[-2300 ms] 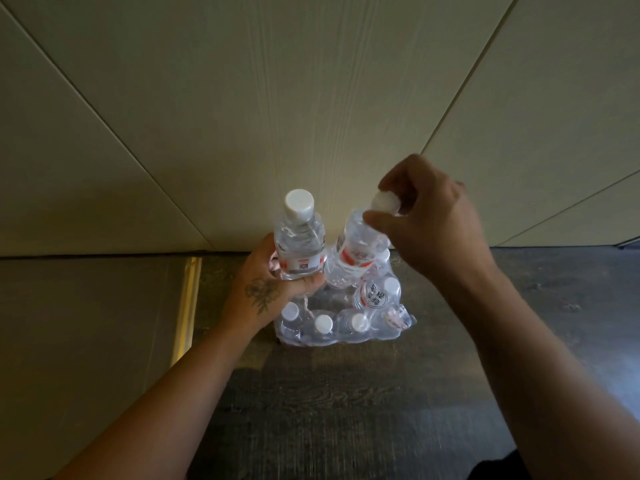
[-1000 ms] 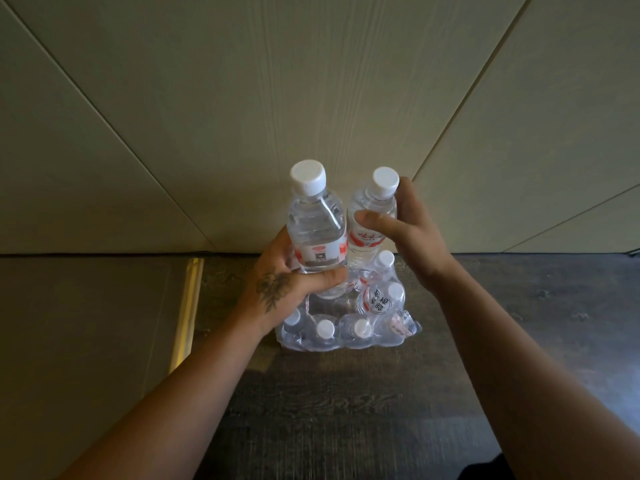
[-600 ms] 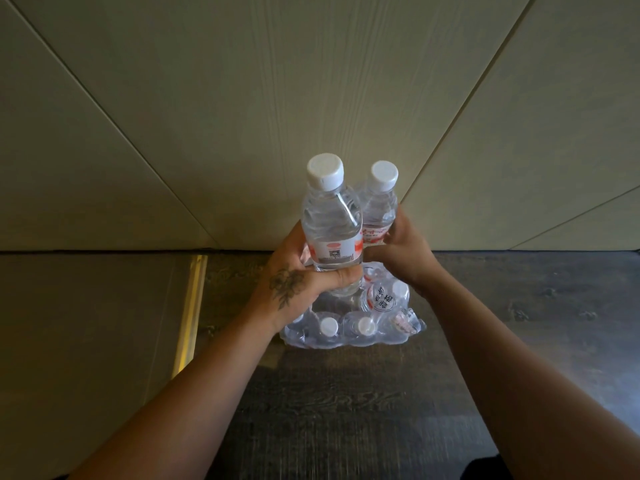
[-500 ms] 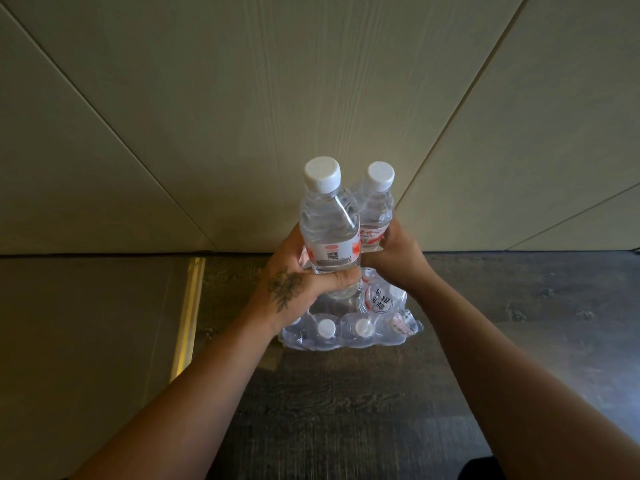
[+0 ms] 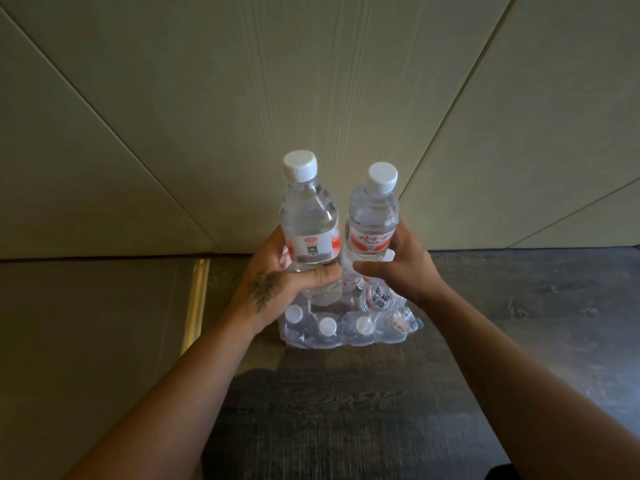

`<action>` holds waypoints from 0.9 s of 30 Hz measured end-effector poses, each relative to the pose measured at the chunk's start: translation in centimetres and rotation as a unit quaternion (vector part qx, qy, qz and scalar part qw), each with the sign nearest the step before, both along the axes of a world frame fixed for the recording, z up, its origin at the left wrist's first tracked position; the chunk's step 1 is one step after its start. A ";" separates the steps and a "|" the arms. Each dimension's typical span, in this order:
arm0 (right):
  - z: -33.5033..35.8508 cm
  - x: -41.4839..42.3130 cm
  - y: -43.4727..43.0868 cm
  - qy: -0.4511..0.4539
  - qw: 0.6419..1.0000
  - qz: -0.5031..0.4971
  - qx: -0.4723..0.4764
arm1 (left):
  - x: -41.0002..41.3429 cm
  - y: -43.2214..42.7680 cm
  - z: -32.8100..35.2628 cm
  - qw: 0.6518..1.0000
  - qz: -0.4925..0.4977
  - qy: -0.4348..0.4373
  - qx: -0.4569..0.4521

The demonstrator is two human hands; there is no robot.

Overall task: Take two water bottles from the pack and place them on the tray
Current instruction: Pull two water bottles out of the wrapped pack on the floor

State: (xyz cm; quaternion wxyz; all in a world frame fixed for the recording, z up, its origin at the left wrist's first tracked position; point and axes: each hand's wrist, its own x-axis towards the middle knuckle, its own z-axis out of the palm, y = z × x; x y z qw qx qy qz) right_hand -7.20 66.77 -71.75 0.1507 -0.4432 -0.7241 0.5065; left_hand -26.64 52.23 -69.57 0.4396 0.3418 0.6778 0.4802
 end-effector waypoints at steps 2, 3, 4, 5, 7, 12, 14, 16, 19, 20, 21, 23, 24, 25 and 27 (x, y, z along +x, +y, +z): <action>0.5 0.4 -0.4 0.019 1.000 -0.009 -0.019 | -0.5 -0.7 0.3 1.000 0.008 -0.005 -0.002; 0.8 0.7 -0.7 0.029 0.999 -0.013 -0.031 | -0.7 -1.1 0.6 1.000 0.012 -0.010 -0.003; 1.2 0.9 -0.9 0.044 0.998 -0.016 -0.051 | -0.8 -1.5 1.0 1.000 0.013 -0.014 -0.002; 1.8 1.2 -1.2 0.062 0.995 -0.022 -0.079 | -0.8 -1.9 1.5 1.000 0.014 -0.016 -0.006; 3.1 1.6 -2.4 0.099 0.986 -0.027 -0.132 | -0.3 -3.0 3.0 0.999 0.025 -0.023 -0.023; 6.3 2.4 -5.4 0.163 0.959 -0.047 -0.228 | 1.1 -4.9 6.9 0.999 0.027 -0.021 -0.032; 7.5 2.8 -6.3 0.171 0.951 -0.065 -0.251 | 1.6 -5.5 8.1 0.999 0.027 -0.025 -0.034; 8.3 3.0 -7.0 0.164 0.949 -0.064 -0.262 | 2.1 -5.9 8.9 0.999 0.029 -0.030 -0.035; 9.2 3.4 -8.0 0.164 0.948 -0.066 -0.266 | 2.9 -6.4 9.5 0.997 0.052 -0.051 -0.041; 9.9 3.5 -8.7 0.166 0.947 -0.064 -0.268 | 3.1 -6.9 10.1 0.995 0.064 -0.060 -0.048; 9.7 3.6 -9.1 0.169 0.944 -0.068 -0.276 | 3.3 -7.0 10.0 0.993 0.073 -0.068 -0.055; 9.6 3.8 -9.8 0.174 0.940 -0.079 -0.281 | 3.4 -7.3 10.0 0.991 0.082 -0.084 -0.062; 9.6 3.9 -10.0 0.172 0.941 -0.082 -0.280 | 3.4 -7.3 10.1 0.990 0.086 -0.094 -0.064; 9.6 3.9 -10.2 0.171 0.942 -0.084 -0.278 | 3.5 -7.3 10.2 0.989 0.090 -0.099 -0.067; 9.9 3.8 -10.4 0.167 0.943 -0.091 -0.273 | 3.4 -7.2 10.7 0.988 0.093 -0.102 -0.068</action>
